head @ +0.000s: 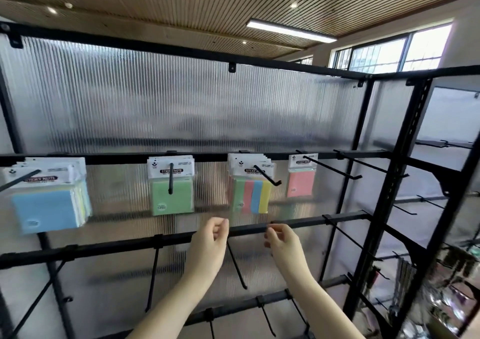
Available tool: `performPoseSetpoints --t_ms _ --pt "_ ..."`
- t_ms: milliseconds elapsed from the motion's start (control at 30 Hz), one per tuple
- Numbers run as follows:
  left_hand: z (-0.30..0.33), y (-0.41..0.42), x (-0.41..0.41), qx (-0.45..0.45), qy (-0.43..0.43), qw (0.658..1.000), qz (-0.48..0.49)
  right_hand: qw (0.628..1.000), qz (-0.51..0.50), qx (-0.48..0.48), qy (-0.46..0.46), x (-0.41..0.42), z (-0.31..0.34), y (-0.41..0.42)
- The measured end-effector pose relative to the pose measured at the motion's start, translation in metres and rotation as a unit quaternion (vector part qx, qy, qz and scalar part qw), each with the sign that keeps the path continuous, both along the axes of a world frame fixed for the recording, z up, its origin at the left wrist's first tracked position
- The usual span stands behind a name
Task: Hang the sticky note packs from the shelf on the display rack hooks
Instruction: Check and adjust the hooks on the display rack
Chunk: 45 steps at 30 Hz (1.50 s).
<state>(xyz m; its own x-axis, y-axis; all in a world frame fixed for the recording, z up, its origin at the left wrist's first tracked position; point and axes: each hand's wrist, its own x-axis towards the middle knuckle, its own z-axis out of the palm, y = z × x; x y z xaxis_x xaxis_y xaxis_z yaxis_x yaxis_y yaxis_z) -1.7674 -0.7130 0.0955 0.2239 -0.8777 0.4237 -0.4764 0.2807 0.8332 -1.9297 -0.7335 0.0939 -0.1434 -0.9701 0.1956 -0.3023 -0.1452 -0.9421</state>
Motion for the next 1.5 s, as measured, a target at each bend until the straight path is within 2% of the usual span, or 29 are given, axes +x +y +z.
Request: performPoseSetpoints --t_ms 167,500,833,933,1167,1500 --pt "-0.014 0.037 0.010 0.004 -0.034 0.999 0.011 0.999 0.015 -0.050 -0.009 0.025 -0.002 0.040" --pt "-0.010 0.105 0.087 0.009 -0.079 0.995 0.061 0.983 0.156 -0.089 0.040 0.120 -0.005 0.098" --pt "-0.011 0.205 0.214 0.019 -0.098 0.991 0.090 0.969 0.196 -0.150 0.015 0.257 -0.013 0.175" --pt "-0.010 0.241 0.255 0.009 -0.107 0.987 0.122 0.959 0.224 -0.173 0.021 0.299 -0.012 0.208" --pt "-0.022 0.316 0.366 0.056 -0.089 0.975 0.194 0.924 0.308 -0.221 0.054 0.404 -0.021 0.269" --pt "-0.044 0.392 0.493 0.125 -0.081 0.941 0.304 0.883 0.420 -0.185 0.095 0.547 -0.031 0.304"
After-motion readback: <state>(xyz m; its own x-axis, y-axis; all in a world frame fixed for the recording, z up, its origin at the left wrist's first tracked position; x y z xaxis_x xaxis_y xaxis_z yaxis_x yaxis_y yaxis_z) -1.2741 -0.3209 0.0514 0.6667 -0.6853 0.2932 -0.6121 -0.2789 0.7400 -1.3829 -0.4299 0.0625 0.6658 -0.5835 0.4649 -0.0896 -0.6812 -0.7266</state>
